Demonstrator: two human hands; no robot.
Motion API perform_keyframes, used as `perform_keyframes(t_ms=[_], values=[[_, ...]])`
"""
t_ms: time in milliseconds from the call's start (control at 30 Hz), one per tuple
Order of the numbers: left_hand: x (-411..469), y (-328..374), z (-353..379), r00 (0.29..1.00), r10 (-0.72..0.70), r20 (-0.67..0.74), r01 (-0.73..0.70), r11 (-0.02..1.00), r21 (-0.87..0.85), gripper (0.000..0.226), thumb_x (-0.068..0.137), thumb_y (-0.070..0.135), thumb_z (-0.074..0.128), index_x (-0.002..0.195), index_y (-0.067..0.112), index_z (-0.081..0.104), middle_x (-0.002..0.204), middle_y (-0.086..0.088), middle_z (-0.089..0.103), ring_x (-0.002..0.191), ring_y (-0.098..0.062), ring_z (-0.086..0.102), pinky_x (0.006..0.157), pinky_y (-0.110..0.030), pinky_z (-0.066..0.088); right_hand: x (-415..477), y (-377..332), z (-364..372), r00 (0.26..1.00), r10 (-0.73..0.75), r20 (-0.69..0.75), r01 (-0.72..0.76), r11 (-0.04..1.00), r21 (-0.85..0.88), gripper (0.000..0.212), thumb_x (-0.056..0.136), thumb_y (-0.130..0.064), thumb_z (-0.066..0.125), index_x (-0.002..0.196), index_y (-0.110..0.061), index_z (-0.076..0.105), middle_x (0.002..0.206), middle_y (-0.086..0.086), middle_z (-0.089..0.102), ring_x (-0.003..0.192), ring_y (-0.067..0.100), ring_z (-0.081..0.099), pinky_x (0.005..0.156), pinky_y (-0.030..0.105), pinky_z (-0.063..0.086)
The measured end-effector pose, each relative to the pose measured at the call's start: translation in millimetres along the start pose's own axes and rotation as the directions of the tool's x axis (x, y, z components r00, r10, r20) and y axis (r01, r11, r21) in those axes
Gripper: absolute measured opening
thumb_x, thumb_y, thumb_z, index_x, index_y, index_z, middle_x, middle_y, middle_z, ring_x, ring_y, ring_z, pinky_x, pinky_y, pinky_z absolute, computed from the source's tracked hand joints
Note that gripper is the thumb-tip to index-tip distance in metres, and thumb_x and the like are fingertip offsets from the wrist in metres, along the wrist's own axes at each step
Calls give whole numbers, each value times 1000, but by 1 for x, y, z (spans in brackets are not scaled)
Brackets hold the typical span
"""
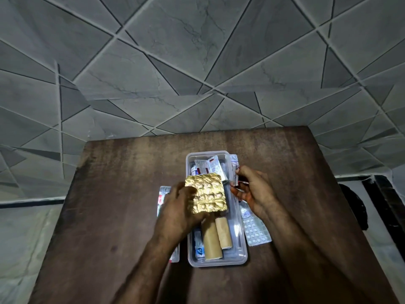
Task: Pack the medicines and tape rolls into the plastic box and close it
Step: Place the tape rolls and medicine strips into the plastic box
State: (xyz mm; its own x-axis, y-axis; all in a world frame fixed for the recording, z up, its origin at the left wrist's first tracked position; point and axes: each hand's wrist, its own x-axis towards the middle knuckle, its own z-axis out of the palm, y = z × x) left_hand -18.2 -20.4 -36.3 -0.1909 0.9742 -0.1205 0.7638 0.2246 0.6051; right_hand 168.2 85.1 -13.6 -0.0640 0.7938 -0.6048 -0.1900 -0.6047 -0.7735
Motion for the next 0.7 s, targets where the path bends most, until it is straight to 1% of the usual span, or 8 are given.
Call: perform_keyframes(t_ms=[133,200,267,300,367,467,533,700], values=[[-4,13,20,998,23,56,-31,989,144,75,64,55,77,128,23,54,146,-1,41,125,-22,48,100,-35,44,-6,15,14,995,102,-10,-102,995,8,13,87,-12,52,87,-9,64,72,7,66,64,19,62,56,31,54],[-2,14,26,996,25,83,-42,977,208,77,66,60,73,131,24,51,150,-2,38,129,-23,43,103,-38,42,-5,24,19,998,51,-34,-54,994,-90,17,90,-9,49,84,-7,65,75,11,67,65,21,62,56,33,55],[0,16,29,993,30,111,-60,956,287,77,69,62,68,134,25,47,153,-2,35,130,-25,42,103,-40,40,0,31,23,997,-45,-55,27,955,-295,14,85,-10,52,83,-5,66,84,16,69,68,27,66,62,42,61],[0,17,30,993,31,117,-67,944,322,76,71,62,66,135,26,45,154,-3,34,129,-26,42,103,-40,39,0,33,25,994,-101,-53,69,903,-425,14,80,-13,54,85,-8,67,87,15,70,71,30,69,65,48,61],[0,20,32,993,28,117,-69,928,366,74,75,58,65,138,27,41,155,-3,32,130,-27,39,103,-40,35,-1,34,28,982,-184,-38,119,764,-634,24,74,-20,56,95,-16,66,94,12,72,80,34,71,72,50,60],[-2,24,33,991,28,128,-81,901,426,69,79,55,62,138,27,40,156,-6,29,131,-30,38,101,-41,33,-4,33,32,962,-272,7,157,533,-832,31,80,-23,59,109,-14,63,106,14,70,98,36,65,85,39,53],[-2,24,35,989,22,143,-87,881,466,68,79,54,61,137,25,41,156,-9,28,130,-32,39,100,-42,32,-2,34,33,953,-300,47,163,375,-913,30,85,-23,57,111,-10,62,110,18,68,105,37,61,84,34,48],[-1,24,37,989,28,144,-95,868,487,68,79,59,59,136,25,41,155,-9,31,127,-33,42,99,-44,31,1,34,26,918,-364,156,224,153,-962,26,87,-29,53,104,-10,62,105,16,69,100,36,63,81,35,50]])
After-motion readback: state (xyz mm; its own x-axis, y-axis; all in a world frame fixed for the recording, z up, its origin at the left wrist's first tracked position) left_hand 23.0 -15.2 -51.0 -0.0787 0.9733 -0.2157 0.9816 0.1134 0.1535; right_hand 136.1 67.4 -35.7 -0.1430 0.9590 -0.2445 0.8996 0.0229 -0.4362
